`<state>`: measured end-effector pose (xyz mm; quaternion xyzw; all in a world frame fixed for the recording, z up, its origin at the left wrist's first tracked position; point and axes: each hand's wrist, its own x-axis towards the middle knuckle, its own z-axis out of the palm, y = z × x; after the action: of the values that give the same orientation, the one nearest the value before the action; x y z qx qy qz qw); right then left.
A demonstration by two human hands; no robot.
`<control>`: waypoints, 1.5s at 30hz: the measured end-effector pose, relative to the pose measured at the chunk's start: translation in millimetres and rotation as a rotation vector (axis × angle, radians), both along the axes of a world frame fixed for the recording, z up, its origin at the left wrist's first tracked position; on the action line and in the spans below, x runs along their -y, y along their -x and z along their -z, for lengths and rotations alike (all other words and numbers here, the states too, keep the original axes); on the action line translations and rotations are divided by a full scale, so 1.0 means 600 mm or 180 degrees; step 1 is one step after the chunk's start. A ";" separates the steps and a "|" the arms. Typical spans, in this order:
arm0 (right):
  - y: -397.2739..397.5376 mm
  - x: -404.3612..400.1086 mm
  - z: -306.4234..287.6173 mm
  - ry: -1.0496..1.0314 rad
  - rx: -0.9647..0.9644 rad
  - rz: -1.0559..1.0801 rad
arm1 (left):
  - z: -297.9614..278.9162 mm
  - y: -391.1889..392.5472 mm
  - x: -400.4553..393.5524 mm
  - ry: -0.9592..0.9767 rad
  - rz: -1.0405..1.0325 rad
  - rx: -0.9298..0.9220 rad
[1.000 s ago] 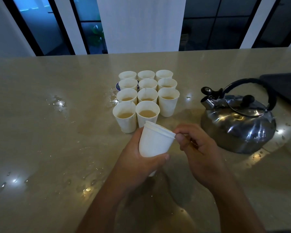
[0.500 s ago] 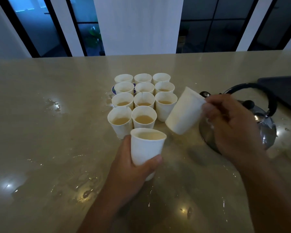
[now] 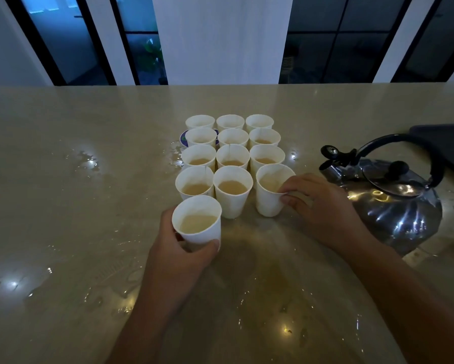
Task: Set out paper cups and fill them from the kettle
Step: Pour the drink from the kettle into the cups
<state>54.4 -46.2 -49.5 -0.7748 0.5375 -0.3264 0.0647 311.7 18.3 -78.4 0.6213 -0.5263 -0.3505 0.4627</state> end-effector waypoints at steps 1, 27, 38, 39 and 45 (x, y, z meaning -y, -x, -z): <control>-0.002 0.004 0.001 -0.0013 -0.0024 -0.0044 | 0.002 -0.002 0.001 0.0011 -0.0032 0.0013; 0.069 -0.032 -0.168 0.0339 -0.0264 0.0309 | -0.226 0.035 0.010 0.0734 0.0775 0.1432; 0.212 0.017 -0.144 0.0058 0.0094 0.1312 | -0.254 0.319 0.189 0.0954 0.2057 0.2054; 0.218 0.022 -0.138 0.0086 0.0137 0.1319 | -0.250 0.335 0.202 0.0908 0.2160 0.2419; 0.226 0.041 -0.120 0.0072 0.0667 0.1335 | -0.238 0.394 0.239 0.1263 0.2241 0.3444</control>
<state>-81.4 -70.8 22.5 -0.6087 0.6734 -0.4174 0.0422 75.3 -125.4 64.5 0.4040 -0.9094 -0.0165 0.0975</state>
